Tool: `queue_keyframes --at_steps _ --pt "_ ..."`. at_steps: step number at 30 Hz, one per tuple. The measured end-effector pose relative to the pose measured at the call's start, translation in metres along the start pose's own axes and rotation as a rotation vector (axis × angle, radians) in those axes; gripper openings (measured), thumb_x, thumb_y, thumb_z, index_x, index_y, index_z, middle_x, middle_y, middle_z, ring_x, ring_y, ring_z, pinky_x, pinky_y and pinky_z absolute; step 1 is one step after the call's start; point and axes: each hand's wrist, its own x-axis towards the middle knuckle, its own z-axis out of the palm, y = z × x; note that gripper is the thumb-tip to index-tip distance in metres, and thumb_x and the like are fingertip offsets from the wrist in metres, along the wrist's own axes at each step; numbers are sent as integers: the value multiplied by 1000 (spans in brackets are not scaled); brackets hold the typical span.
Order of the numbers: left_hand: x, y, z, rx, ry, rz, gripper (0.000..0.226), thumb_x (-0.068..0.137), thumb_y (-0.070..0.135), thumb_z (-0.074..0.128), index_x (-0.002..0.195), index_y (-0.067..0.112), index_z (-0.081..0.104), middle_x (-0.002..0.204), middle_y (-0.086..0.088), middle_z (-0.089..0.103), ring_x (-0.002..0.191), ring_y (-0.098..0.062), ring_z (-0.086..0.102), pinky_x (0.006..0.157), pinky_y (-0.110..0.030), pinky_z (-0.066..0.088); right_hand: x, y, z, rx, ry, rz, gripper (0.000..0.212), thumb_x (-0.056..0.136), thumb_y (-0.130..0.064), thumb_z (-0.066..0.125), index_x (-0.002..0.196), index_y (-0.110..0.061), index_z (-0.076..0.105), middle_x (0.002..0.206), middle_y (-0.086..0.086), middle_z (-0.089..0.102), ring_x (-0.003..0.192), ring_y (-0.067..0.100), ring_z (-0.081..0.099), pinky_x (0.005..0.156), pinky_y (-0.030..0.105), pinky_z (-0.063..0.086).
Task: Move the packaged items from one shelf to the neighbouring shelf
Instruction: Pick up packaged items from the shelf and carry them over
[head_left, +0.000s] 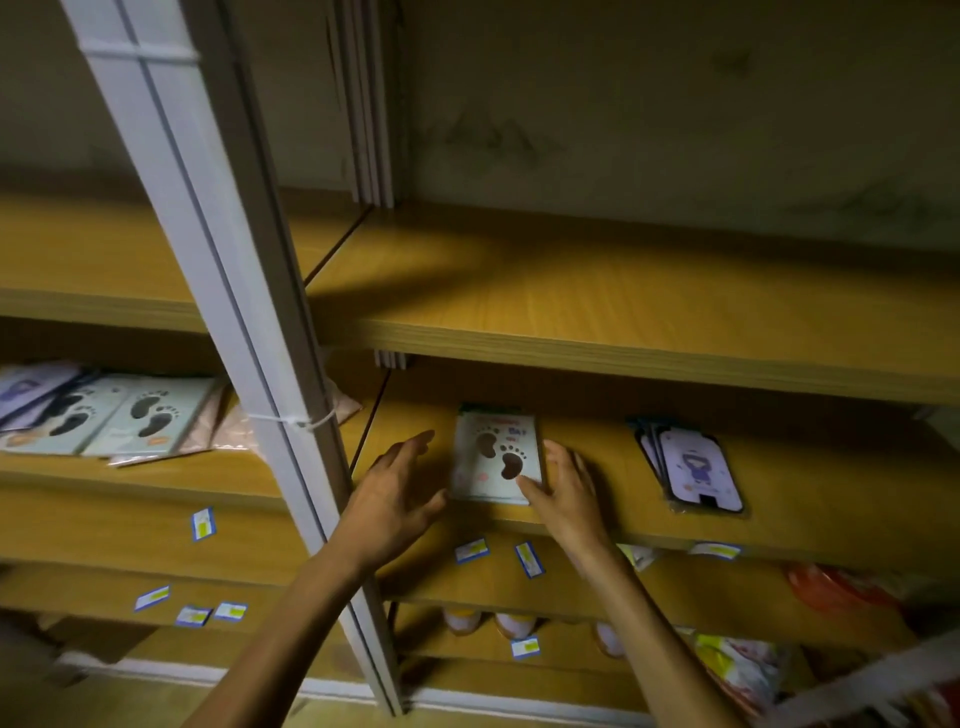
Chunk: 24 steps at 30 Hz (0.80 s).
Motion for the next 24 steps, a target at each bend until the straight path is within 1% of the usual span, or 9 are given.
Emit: queue_keyframes --at_steps 4,7,9,12,13,17,20,22,24 --pt "-11 0 0 29 13 4 73 83 45 65 145 30 29 143 0 44 126 -15 46 98 -35 47 -10 2 -17 -92 -64 -127 60 88 -40 62 141 -31 37 142 -4 40 130 17 38 103 38 40" --pt "-27 3 -4 35 15 -7 78 76 61 51 144 29 31 143 1 45 128 -16 46 98 -40 48 -20 0 -25 -117 -145 -185 56 88 -41 62 139 -34 39 138 -8 41 126 14 40 99 36 42" --pt "-40 6 -6 38 35 -38 79 75 61 50 144 27 34 143 0 45 129 -18 45 98 -42 48 -29 -1 -27 -112 -177 -216 55 88 -41 62 138 -37 38 134 -11 42 123 12 43 94 33 45" --pt "-66 6 -9 39 84 -91 79 74 61 52 143 27 36 143 1 46 128 -17 46 101 -41 47 -44 -5 -29 -122 -217 -271 54 89 -40 61 137 -39 37 128 -13 41 117 4 42 81 14 40" --pt "-77 6 -11 35 101 -114 78 74 63 51 142 29 36 142 2 46 128 -16 46 101 -40 47 -48 -7 -28 -121 -229 -289 53 89 -39 61 137 -38 38 128 -13 41 116 4 41 81 13 38" --pt "-124 6 -20 17 171 -199 71 75 58 53 139 31 39 136 5 49 122 -12 49 98 -32 46 -67 -16 -15 -80 -303 -354 54 88 -41 62 137 -39 38 136 -13 42 124 6 41 92 23 40" --pt "-158 -1 -32 70 223 -284 71 77 50 61 140 28 39 135 3 51 120 -13 50 96 -33 47 -83 -28 2 -53 -387 -386 54 88 -41 62 136 -41 39 138 -14 42 122 5 44 88 20 39" --pt "-179 -8 -44 76 246 -339 73 74 52 60 140 28 41 133 2 53 117 -14 53 94 -34 49 -94 -39 15 -35 -437 -404 51 87 -43 62 133 -46 38 139 -13 41 120 5 44 89 25 44" --pt "-196 -16 -57 88 268 -382 71 75 49 64 139 29 42 131 2 55 115 -14 55 93 -34 49 -102 -56 29 -41 -461 -435 50 87 -42 62 132 -45 40 138 -13 41 121 6 43 96 31 46"
